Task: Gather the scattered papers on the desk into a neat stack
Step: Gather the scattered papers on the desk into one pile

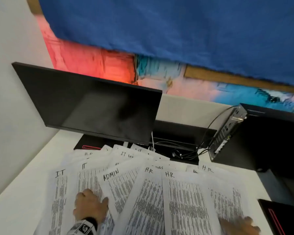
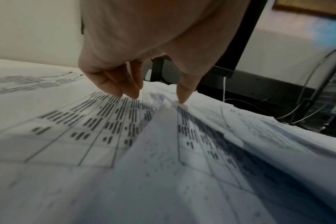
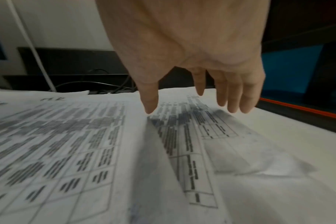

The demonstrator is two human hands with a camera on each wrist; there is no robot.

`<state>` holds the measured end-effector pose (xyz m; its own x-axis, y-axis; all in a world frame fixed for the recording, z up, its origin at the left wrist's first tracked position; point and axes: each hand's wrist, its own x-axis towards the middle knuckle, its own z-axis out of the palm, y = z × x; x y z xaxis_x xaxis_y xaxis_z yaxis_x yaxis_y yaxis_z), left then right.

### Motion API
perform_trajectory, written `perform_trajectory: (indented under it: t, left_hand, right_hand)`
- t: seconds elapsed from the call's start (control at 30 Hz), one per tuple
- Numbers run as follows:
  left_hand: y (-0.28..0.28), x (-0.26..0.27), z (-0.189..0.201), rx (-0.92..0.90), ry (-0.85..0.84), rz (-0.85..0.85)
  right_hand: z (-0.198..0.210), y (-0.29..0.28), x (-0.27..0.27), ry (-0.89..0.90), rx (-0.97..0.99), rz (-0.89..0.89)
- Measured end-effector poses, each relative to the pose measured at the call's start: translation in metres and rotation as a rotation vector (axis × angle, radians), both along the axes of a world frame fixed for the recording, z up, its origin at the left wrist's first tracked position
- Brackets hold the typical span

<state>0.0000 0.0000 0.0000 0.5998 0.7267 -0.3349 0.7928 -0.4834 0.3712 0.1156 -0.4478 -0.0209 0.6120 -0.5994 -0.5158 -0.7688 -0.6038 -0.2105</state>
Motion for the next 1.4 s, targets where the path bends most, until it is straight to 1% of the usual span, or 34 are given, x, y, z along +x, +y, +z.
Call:
perform_trajectory:
  t: [0.03, 0.07, 0.1, 0.13, 0.17, 0.23, 0.27, 0.3, 0.37, 0.4, 0.47, 0.57, 0.6, 0.63, 0.7, 0.77, 0.83, 0.9, 0.93, 1.03, 1.13, 1.2, 1.27, 1.3, 1.37, 1.4]
  left_hand:
    - [0.001, -0.001, -0.001, -0.022, -0.043, 0.014]
    - [0.000, 0.000, -0.004, -0.030, -0.092, 0.011]
    - [-0.002, -0.002, -0.005, -0.080, -0.133, -0.010]
    - [-0.005, -0.002, -0.006, -0.123, -0.190, -0.036]
    - [-0.009, -0.002, -0.005, -0.170, -0.195, -0.050]
    - [-0.016, 0.000, -0.005, -0.271, -0.198, -0.033]
    - [-0.019, 0.003, -0.003, -0.335, -0.216, -0.012]
    - [-0.023, 0.006, -0.001, -0.385, -0.217, 0.002]
    - [-0.030, 0.012, 0.003, -0.451, -0.184, -0.018]
    - [-0.034, 0.016, 0.004, -0.452, -0.162, -0.048]
    - [-0.039, 0.024, 0.005, -0.438, -0.119, -0.102]
    - [-0.044, 0.031, -0.001, -0.437, -0.108, -0.126]
    - [-0.046, 0.032, -0.003, -0.442, -0.114, -0.119]
    - [-0.047, 0.033, -0.006, -0.443, -0.121, -0.100]
    - [-0.047, 0.034, -0.007, -0.447, -0.139, -0.043]
    - [-0.044, 0.035, -0.009, -0.447, -0.144, -0.010]
    - [-0.039, 0.035, -0.011, -0.451, -0.149, 0.003]
    - [-0.035, 0.036, -0.009, -0.442, -0.158, -0.004]
    - [-0.032, 0.036, -0.007, -0.435, -0.158, -0.016]
    - [-0.028, 0.040, -0.003, -0.441, -0.165, -0.034]
    - [-0.025, 0.044, -0.001, -0.451, -0.161, -0.043]
    - [-0.024, 0.046, 0.001, -0.460, -0.159, -0.025]
    - [-0.025, 0.046, 0.003, -0.458, -0.164, 0.006]
    - [-0.025, 0.046, 0.003, -0.460, -0.173, 0.022]
    - [-0.026, 0.046, 0.003, -0.467, -0.185, 0.029]
    - [-0.025, 0.047, 0.003, -0.474, -0.190, 0.027]
  right_hand:
    - [-0.005, 0.000, 0.002, -0.136, 0.001, -0.060]
    - [-0.007, 0.002, 0.001, -0.186, 0.015, -0.068]
    - [0.003, 0.002, -0.002, -0.240, 0.035, -0.093]
    - [0.015, -0.005, -0.002, -0.237, 0.101, -0.142]
    - [0.024, -0.012, -0.003, -0.206, 0.153, -0.194]
    - [0.034, -0.019, 0.000, -0.083, 0.215, -0.140]
    - [0.029, -0.025, 0.003, -0.075, 0.229, -0.093]
    - [0.031, -0.028, 0.003, -0.084, 0.256, -0.097]
    - [0.032, -0.023, 0.001, -0.095, 0.372, 0.019]
    - [0.026, -0.022, 0.006, -0.159, 0.404, 0.029]
    - [0.023, -0.019, 0.008, -0.177, 0.503, -0.019]
    - [0.029, -0.007, 0.011, -0.138, 0.637, -0.022]
    - [0.028, -0.005, 0.012, -0.141, 0.692, 0.006]
    - [0.033, 0.003, 0.012, -0.118, 0.701, 0.061]
    - [0.030, 0.010, 0.014, -0.134, 0.631, 0.137]
    - [0.020, 0.003, 0.023, -0.164, 0.587, 0.222]
    - [0.041, 0.011, 0.027, -0.224, 0.517, 0.325]
    - [0.079, 0.024, 0.024, -0.325, 0.394, 0.440]
    - [0.097, 0.028, 0.023, -0.387, 0.356, 0.469]
    - [0.149, 0.034, 0.018, -0.537, 0.315, 0.492]
    - [0.191, 0.035, 0.011, -0.726, 0.238, 0.449]
    - [0.214, 0.037, 0.005, -0.847, 0.203, 0.388]
    - [0.230, 0.039, 0.000, -0.932, 0.259, 0.324]
    - [0.236, 0.044, -0.004, -0.961, 0.333, 0.303]
    - [0.237, 0.054, -0.007, -0.977, 0.530, 0.257]
    - [0.231, 0.060, -0.008, -0.934, 0.599, 0.250]
